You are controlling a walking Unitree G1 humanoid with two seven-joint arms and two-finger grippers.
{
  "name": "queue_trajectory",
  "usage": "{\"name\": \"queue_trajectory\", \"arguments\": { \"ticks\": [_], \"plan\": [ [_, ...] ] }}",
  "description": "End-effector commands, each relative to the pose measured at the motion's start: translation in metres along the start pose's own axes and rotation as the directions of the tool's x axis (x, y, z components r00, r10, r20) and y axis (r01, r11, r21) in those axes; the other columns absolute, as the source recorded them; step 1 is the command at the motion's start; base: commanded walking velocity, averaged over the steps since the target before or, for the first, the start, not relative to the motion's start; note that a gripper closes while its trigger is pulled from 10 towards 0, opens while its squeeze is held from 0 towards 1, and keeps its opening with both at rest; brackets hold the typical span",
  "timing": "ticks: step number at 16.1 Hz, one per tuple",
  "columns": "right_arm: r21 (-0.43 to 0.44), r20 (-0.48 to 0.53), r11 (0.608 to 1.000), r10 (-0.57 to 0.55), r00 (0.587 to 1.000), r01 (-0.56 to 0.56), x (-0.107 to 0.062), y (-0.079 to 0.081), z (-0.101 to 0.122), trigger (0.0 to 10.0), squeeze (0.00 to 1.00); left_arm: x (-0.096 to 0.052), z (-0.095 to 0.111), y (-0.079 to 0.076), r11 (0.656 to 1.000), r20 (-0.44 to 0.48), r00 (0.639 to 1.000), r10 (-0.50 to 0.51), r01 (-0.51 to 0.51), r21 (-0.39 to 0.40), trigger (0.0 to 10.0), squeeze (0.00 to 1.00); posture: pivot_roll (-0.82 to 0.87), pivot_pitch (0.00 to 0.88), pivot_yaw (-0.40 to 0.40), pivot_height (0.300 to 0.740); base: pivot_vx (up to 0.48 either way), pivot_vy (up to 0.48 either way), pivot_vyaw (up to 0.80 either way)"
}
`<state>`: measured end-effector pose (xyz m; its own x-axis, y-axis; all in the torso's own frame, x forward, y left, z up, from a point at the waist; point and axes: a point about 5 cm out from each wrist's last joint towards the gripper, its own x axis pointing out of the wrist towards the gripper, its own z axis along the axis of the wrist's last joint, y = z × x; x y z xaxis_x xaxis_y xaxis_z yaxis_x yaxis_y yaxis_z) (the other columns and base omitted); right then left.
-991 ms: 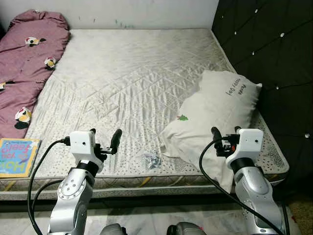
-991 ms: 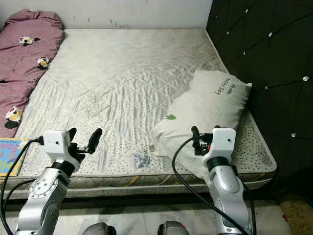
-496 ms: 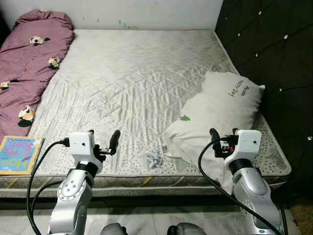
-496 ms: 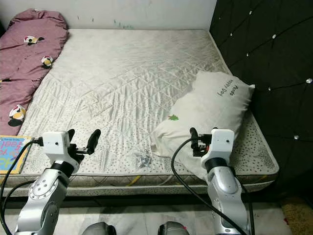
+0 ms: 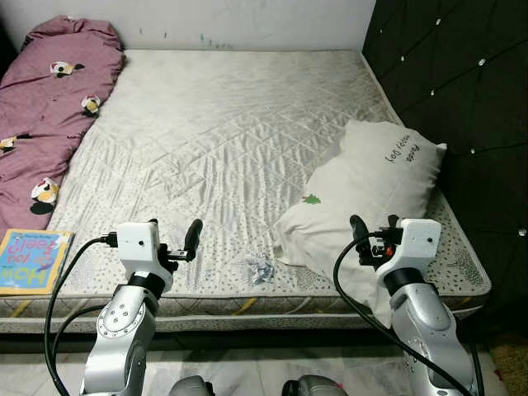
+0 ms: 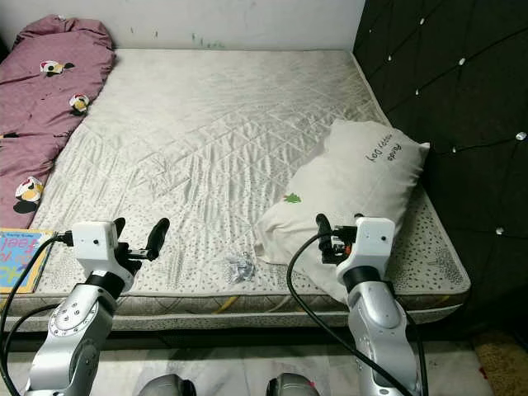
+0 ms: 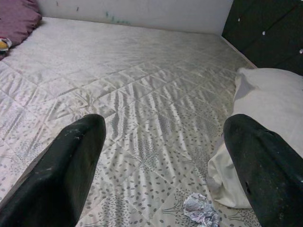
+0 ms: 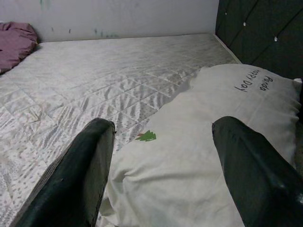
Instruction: Clean up the room
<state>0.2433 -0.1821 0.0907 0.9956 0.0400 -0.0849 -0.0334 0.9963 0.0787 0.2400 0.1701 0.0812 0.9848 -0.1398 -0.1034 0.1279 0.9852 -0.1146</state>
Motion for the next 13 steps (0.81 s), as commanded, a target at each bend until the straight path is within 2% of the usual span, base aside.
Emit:
{"name": "queue_trajectory", "arguments": {
  "ticks": [1, 5, 13],
  "plan": [
    [0.01, 0.005, 1.0, 0.015, 1.0, -0.015, -0.0004, 0.0023, 0.0023, 10.0, 0.0, -0.0001, 0.0017, 0.0012, 1.0, -0.002, 1.0, 0.007, -0.007, 0.017, 10.0, 0.0, -0.04, 0.035, -0.021, 0.74, 0.0, 0.0, 0.0],
    [0.015, 0.004, 1.0, 0.026, 1.0, -0.026, 0.0001, 0.0038, 0.0025, 10.0, 0.0, 0.0004, 0.0024, 0.002, 1.0, 0.004, 1.0, 0.018, -0.018, 0.023, 10.0, 0.0, -0.04, 0.037, -0.02, 0.719, 0.0, 0.0, 0.0],
    [0.02, 0.002, 0.999, 0.039, 0.999, -0.039, 0.0011, 0.0054, 0.0028, 10.0, 0.0, 0.0015, 0.0029, 0.0022, 0.999, 0.006, 1.0, 0.025, -0.025, 0.026, 10.0, 0.0, -0.04, 0.039, -0.024, 0.639, 0.0, 0.0, 0.0]
  ]
}}
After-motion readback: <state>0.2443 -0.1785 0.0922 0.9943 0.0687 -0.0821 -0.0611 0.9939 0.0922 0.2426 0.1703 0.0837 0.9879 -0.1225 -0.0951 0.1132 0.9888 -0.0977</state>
